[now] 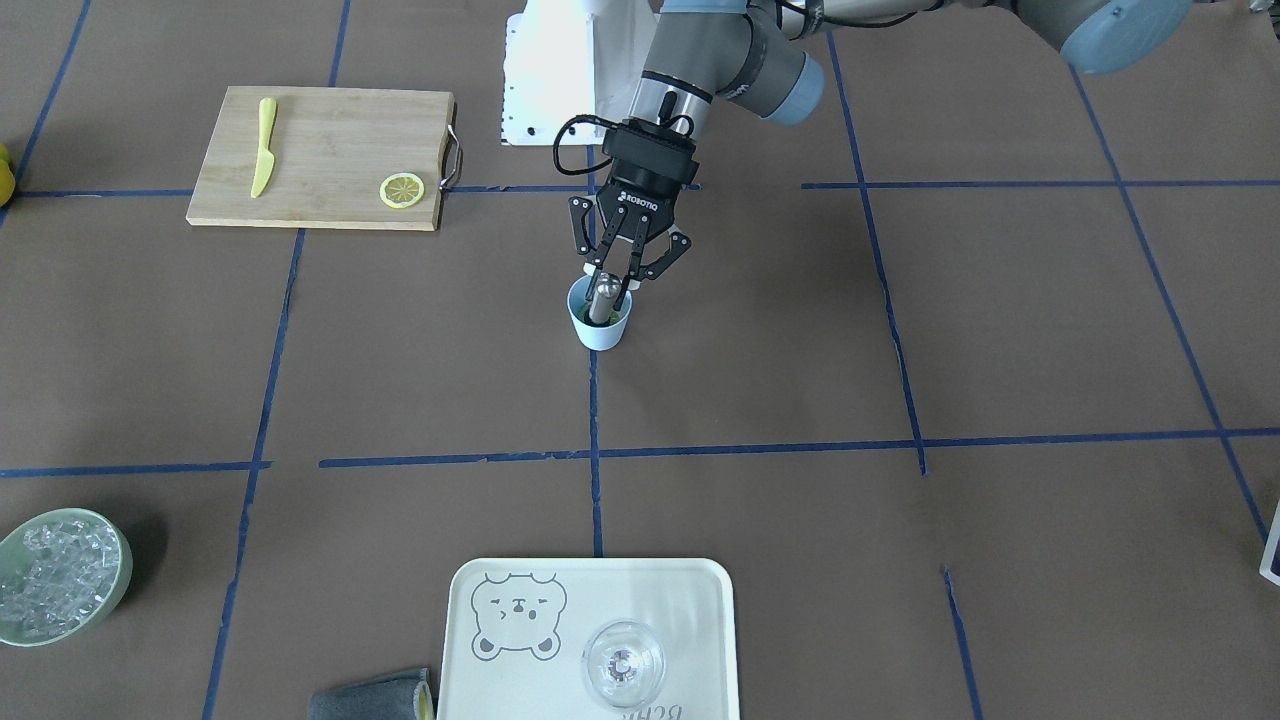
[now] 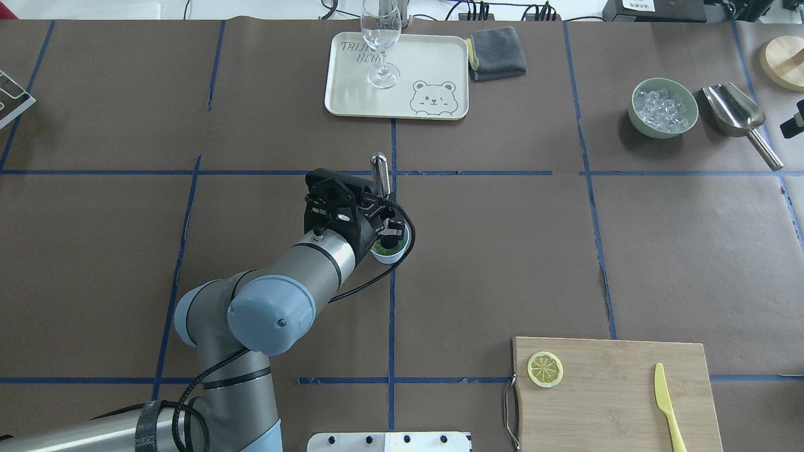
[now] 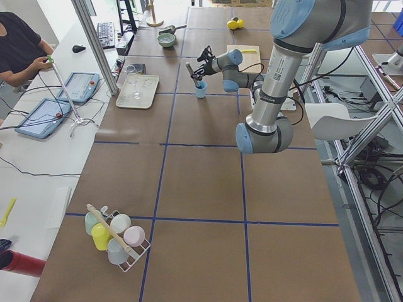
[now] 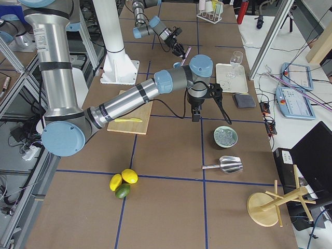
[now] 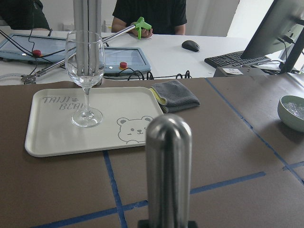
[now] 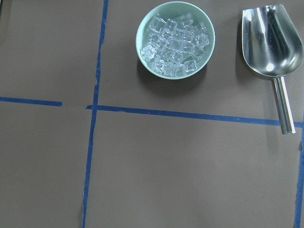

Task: Squeeze lemon into cup
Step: 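Press the muddler down onto the lemon slice in the cup, then lift the muddler out of the cup and carry it back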

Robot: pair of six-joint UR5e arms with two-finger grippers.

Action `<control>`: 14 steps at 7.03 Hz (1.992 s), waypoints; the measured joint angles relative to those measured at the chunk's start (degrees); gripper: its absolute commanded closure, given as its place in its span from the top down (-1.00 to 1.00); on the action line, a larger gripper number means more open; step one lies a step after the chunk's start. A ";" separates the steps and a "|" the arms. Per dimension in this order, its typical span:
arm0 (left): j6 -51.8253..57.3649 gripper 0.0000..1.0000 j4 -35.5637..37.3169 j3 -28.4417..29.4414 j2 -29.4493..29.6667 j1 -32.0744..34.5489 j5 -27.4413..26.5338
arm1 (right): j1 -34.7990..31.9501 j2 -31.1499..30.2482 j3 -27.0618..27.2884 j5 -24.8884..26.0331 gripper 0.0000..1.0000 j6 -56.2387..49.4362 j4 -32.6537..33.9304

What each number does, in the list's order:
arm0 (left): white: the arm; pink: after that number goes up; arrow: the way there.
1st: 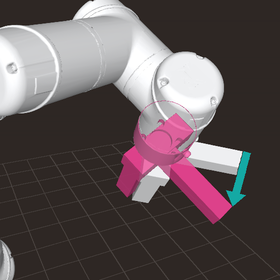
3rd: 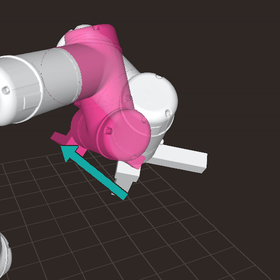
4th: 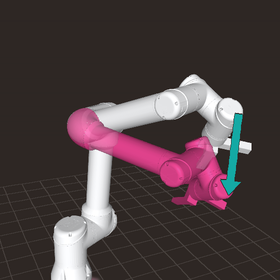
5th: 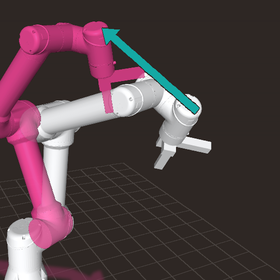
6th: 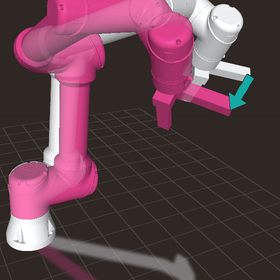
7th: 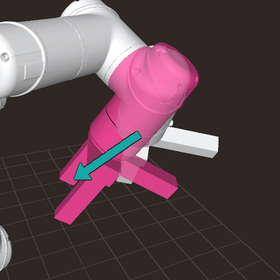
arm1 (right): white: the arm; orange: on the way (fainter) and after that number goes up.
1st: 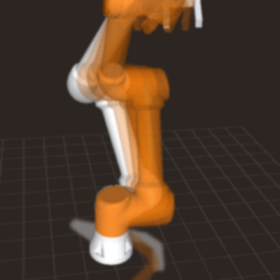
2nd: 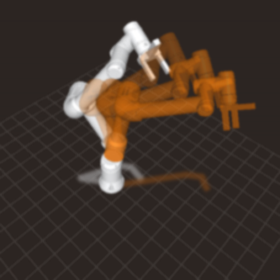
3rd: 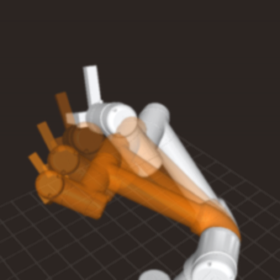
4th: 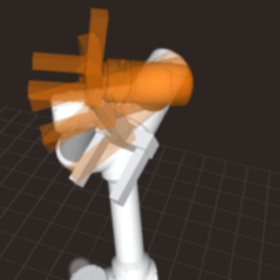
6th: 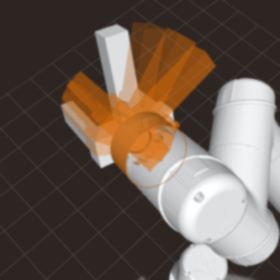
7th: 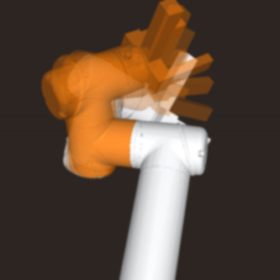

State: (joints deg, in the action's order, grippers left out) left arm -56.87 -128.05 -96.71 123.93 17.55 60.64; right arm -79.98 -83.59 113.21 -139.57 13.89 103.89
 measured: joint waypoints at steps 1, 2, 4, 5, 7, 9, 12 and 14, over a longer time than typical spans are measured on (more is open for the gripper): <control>0.10 -1.00 -0.19 0.10 0.00 -0.03 0.03 | 0.00 0.00 0.00 0.00 1.00 0.00 0.00; 0.28 -1.00 -0.22 -0.22 -0.01 -0.06 0.07 | 0.00 0.00 0.00 0.00 1.00 0.00 0.00; 1.19 -1.00 0.10 -3.14 -0.66 0.15 0.15 | -0.01 0.00 0.02 -0.01 1.00 0.00 0.01; 2.55 -1.00 0.25 -5.85 -1.80 0.44 0.20 | -0.11 0.00 0.13 -0.05 1.00 0.00 0.06; 4.14 -1.00 3.46 -11.07 -2.96 1.14 0.42 | -0.44 -0.01 0.30 -0.08 1.00 0.00 0.08; 4.41 -1.00 9.68 -15.98 -3.05 3.88 4.86 | -0.63 -0.18 0.23 -0.03 1.00 -0.02 0.07; 4.44 -1.00 28.64 -21.15 -3.02 14.96 25.73 | -0.88 -0.82 -0.06 0.23 1.00 -0.32 -0.07; 4.23 -1.00 42.06 -22.77 -3.15 23.72 44.33 | -1.69 -0.82 -0.02 0.32 1.00 -0.41 -0.14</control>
State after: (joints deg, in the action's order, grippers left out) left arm -52.64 -85.99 -119.49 120.79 41.28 104.97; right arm -81.67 -84.40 113.19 -139.25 13.48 103.74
